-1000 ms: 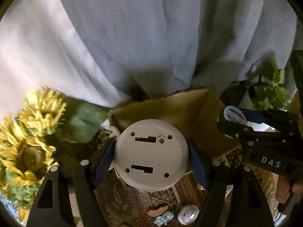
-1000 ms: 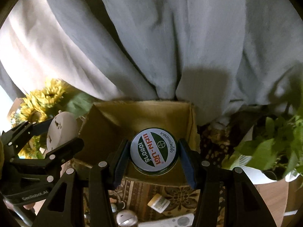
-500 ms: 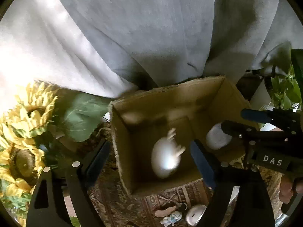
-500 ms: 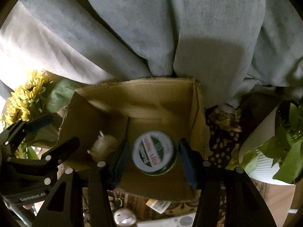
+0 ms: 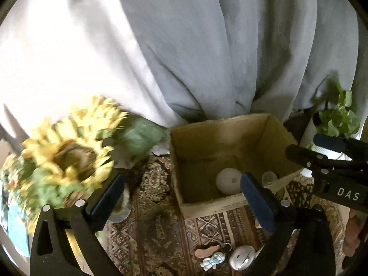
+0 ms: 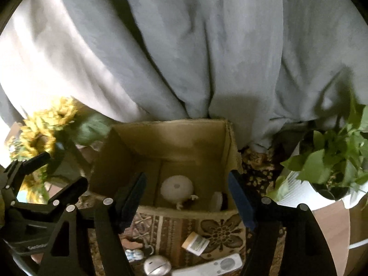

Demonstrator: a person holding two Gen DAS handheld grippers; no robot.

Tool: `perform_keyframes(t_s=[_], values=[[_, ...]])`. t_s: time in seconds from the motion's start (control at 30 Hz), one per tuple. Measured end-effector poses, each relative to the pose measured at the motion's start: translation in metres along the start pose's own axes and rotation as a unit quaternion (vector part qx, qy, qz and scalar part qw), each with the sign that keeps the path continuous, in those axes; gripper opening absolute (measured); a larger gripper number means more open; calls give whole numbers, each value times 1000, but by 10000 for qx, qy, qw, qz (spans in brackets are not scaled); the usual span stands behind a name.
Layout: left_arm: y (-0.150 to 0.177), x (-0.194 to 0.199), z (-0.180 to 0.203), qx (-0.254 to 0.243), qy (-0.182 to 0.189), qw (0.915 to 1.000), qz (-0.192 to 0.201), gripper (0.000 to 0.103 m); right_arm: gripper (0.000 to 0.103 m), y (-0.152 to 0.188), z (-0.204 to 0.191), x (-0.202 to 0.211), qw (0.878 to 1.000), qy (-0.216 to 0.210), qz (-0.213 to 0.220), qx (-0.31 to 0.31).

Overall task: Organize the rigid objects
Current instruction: 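Withdraw both tools from the box back toward the remaining items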

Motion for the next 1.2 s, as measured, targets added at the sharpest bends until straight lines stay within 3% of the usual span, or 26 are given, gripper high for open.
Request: perform_keyframes(t_s=[0.2, 0.6, 0.97, 1.2], values=[[13, 42, -7, 161, -49, 9993, 343, 103, 78, 5, -22, 38, 9988, -236, 429, 96], [69, 99, -21, 568, -767, 9927, 743, 103, 85, 38, -55, 84, 9912, -486, 1134, 490], [135, 112, -23, 936, -1323, 9854, 522, 103, 85, 86, -67, 89, 9859, -851, 1116, 916], [180, 99, -11, 1423, -1224, 9821, 139, 103, 85, 117, -65, 79, 9840, -1005, 906, 1155]])
Point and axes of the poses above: each gripper's, at about its wrist camera, not at the fingertips, and x roughly against the way its jaws point, z to its right, y to its underside, the point moved 9 cm from there along -x, roughly the way its jaws point, and after that the axes turned 9 degrees about z, right-handed, at the moved point
